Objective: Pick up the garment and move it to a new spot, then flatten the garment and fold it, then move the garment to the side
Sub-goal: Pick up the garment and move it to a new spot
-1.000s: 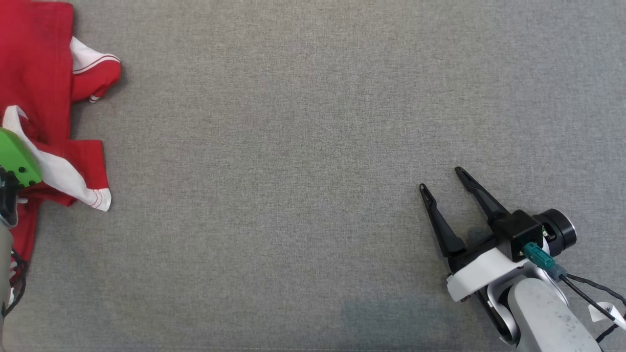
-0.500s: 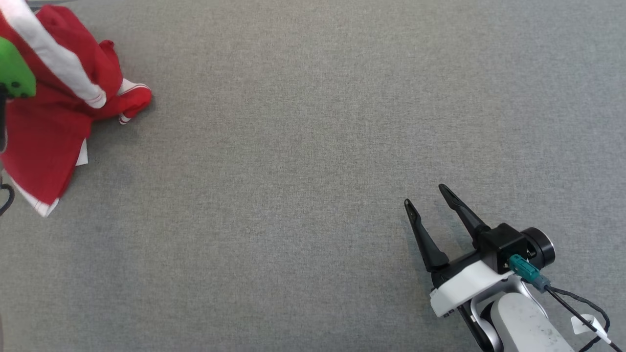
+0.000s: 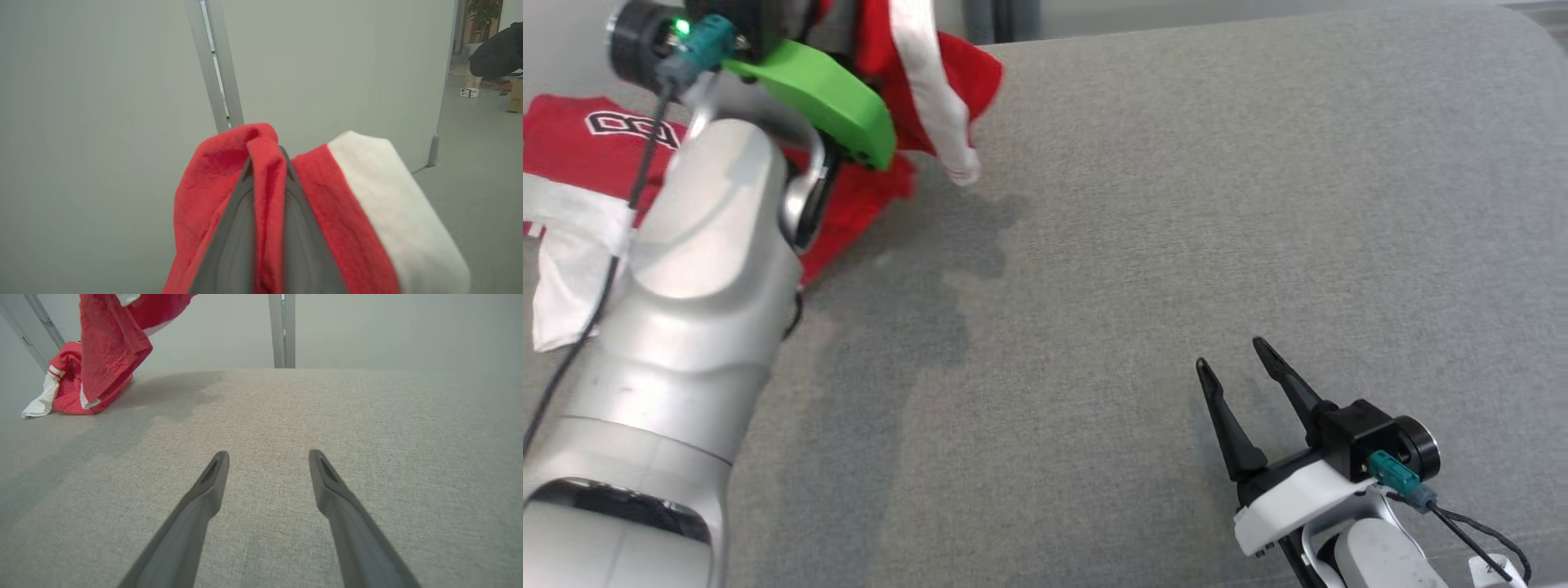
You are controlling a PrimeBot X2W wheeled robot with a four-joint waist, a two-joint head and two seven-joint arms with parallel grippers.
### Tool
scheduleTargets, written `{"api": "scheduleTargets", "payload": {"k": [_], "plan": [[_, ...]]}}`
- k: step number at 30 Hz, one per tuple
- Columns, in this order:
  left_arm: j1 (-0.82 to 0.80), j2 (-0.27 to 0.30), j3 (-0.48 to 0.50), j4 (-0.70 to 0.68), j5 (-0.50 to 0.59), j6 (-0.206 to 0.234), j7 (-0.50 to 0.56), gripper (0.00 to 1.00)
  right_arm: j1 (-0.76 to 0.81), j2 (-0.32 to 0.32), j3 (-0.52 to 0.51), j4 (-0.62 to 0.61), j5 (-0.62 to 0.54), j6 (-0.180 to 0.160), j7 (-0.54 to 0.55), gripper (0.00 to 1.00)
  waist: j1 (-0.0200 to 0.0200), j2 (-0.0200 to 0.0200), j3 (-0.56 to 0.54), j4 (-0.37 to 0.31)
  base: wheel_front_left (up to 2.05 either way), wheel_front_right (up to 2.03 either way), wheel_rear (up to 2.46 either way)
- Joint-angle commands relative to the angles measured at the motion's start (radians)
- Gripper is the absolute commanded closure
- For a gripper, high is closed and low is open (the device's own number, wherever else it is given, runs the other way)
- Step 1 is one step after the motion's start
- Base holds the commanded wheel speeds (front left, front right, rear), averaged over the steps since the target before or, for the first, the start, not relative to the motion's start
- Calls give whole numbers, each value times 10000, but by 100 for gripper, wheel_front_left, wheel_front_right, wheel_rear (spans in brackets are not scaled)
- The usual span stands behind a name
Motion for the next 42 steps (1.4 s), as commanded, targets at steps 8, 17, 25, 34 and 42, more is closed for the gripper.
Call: {"api": "scheduleTargets", "payload": {"k": [8,17,25,34,42], "plan": [[1395,-1142,-727,-1249,-230,-63,-76,100,451,68,-269,49,101,-3,-30,0,0,-1,-411,-1581,0,0,0],[3104,-1106,-803,-557,-274,165,-81,100,496,167,-302,-59,98,-3,-30,0,0,-1,-380,-2148,0,0,0],[4788,-934,-172,8,-204,211,-84,87,247,96,-313,-163,-9,-3,-30,0,0,-1,-310,-2028,0,0,0],[5812,-1039,761,-1052,553,208,-72,0,140,74,-349,-224,5,-3,-30,0,0,-1,-471,-1622,0,0,0],[6885,-740,2253,-2513,1477,579,-71,0,296,30,-533,-317,-51,-3,-30,0,0,-1,-769,-1343,0,0,0]]}}
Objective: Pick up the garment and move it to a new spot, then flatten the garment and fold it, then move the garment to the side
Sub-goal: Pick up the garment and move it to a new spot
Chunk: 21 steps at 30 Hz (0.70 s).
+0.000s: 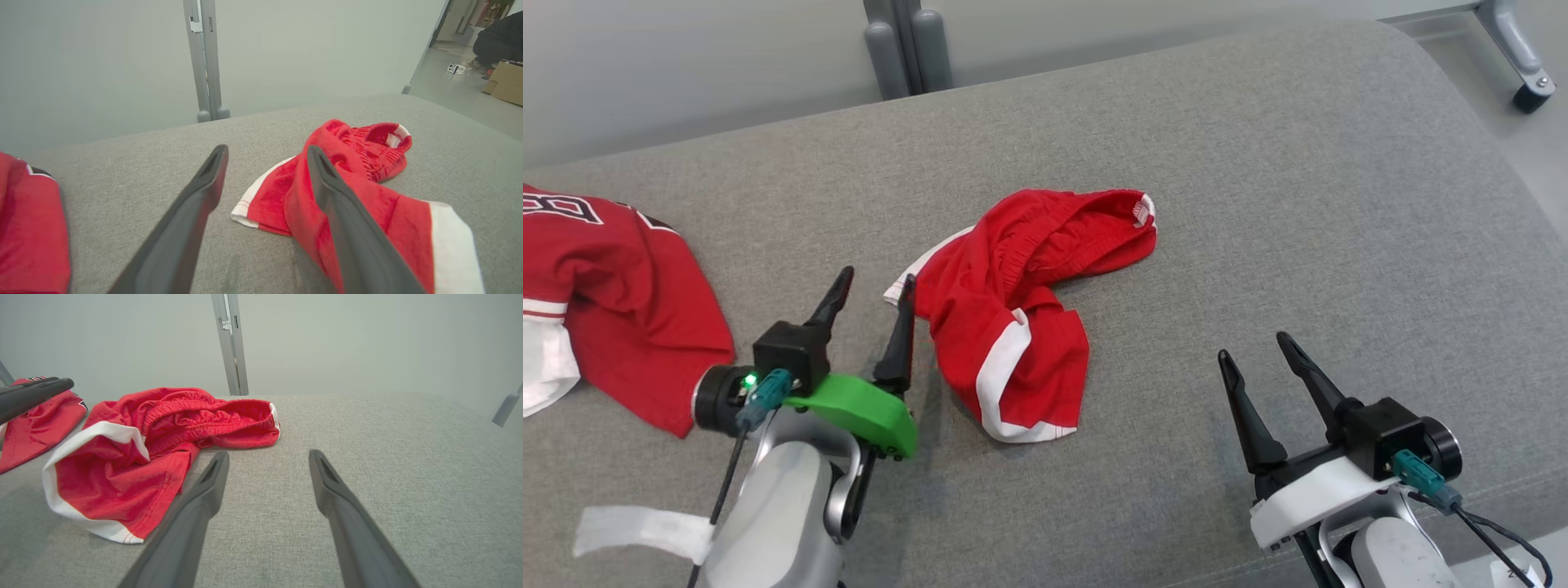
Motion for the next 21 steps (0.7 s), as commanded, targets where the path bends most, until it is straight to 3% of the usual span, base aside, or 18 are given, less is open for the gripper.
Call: {"api": "scheduleTargets", "payload": {"k": [1,21], "plan": [[294,93,244,-173,123,85,-8,0,69,-39,-80,-44,-65,-3,-30,0,0,-1,-106,113,0,0,0],[3815,-424,2795,-2192,1774,169,-8,0,894,116,-579,-190,-387,-3,-30,0,0,-1,-1266,738,0,0,0]]}}
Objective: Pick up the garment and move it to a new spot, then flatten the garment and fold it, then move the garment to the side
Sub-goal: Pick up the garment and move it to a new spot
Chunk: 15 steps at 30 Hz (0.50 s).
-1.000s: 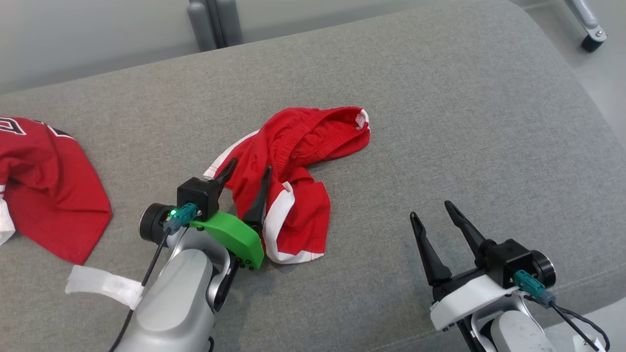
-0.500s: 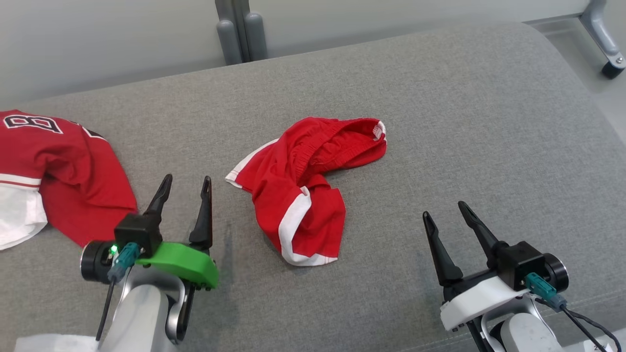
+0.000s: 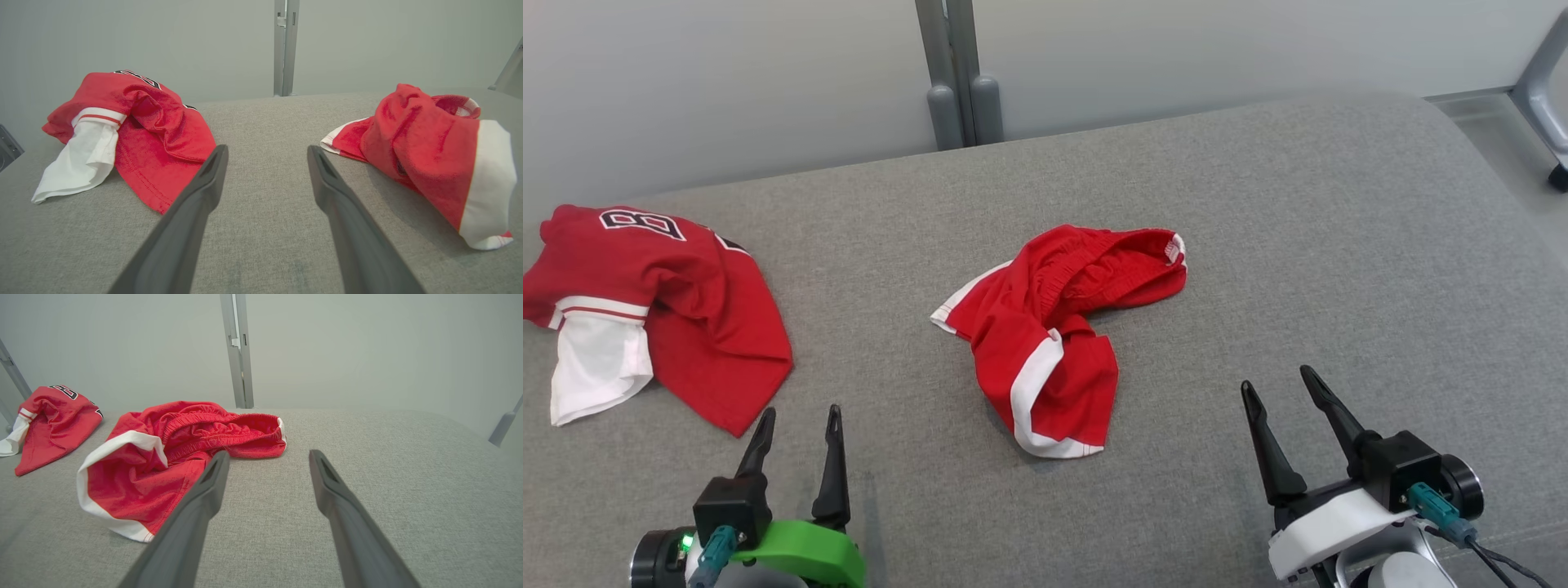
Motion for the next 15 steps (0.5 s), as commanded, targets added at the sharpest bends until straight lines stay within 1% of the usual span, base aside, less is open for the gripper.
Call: {"api": "scheduleTargets", "payload": {"k": [1,3,8,15], "plan": [[267,-38,157,-63,29,37,-8,0,172,7,-29,-33,-62,-3,-30,0,0,-1,-208,89,0,0,0],[477,-91,252,-112,89,-70,-8,0,234,3,-70,-54,-77,-3,-30,0,0,-1,-300,125,0,0,0],[893,-121,589,-152,232,-140,-8,0,434,-7,-192,-117,-110,-3,-30,0,0,-1,-478,233,0,0,0],[1300,-187,919,-359,420,-62,-8,0,687,24,-392,-183,-187,-3,-30,0,0,-1,-555,348,0,0,0]]}}
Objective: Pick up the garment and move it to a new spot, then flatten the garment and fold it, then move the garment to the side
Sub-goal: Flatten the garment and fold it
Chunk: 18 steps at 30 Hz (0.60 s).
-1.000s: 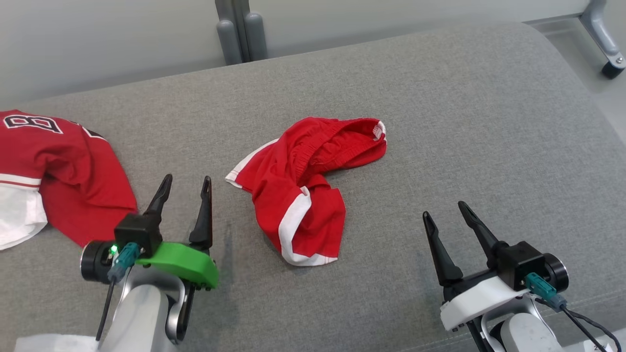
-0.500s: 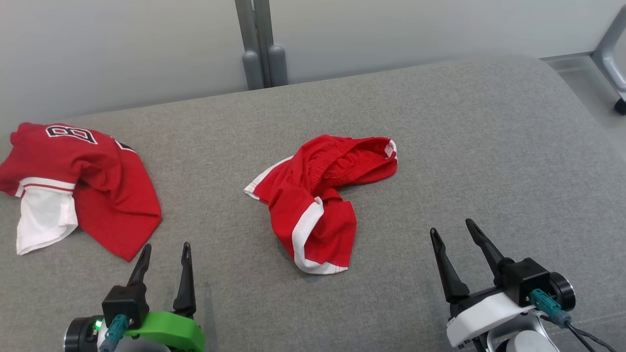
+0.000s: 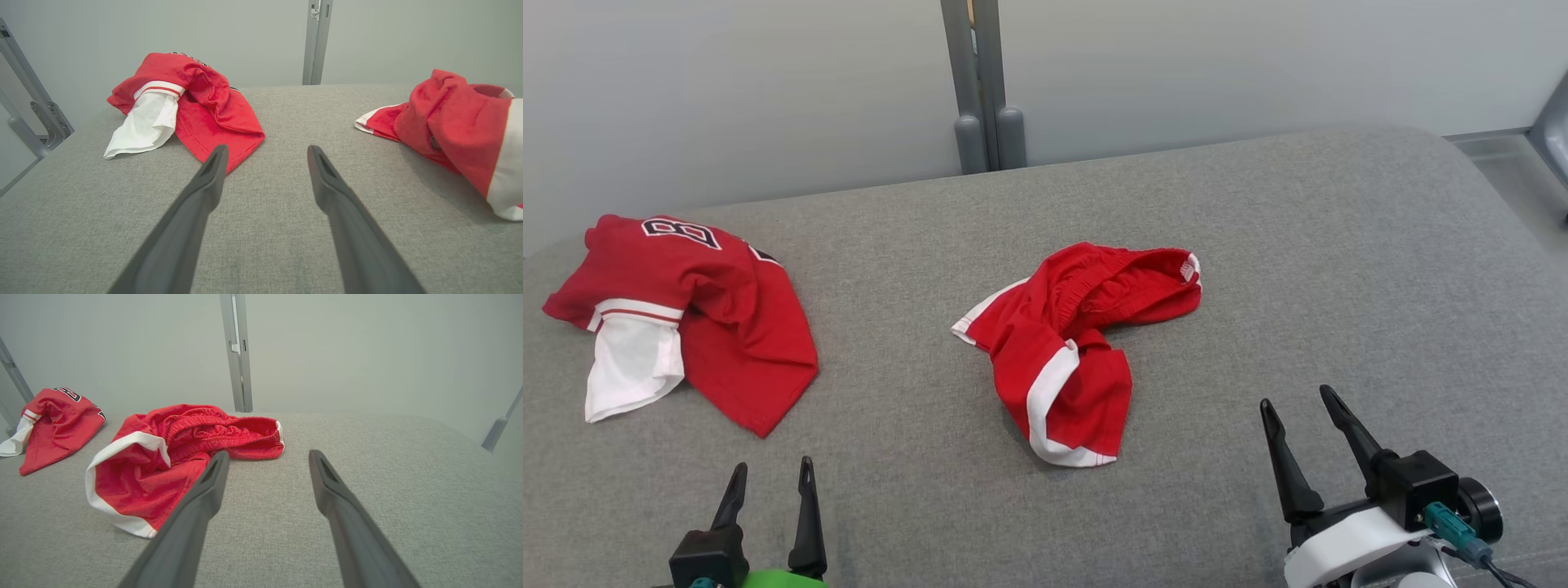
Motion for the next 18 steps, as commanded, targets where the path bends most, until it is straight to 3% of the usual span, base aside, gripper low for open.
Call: {"api": "scheduleTargets", "payload": {"k": [1,18], "plan": [[161,-15,34,-59,109,30,-8,0,160,17,-47,-42,-102,-3,-30,0,1,0,2,31,0,0,0],[-297,-31,-908,-53,-298,-187,-8,0,-117,17,137,19,-116,-3,-30,0,1,0,303,155,0,0,0]]}}
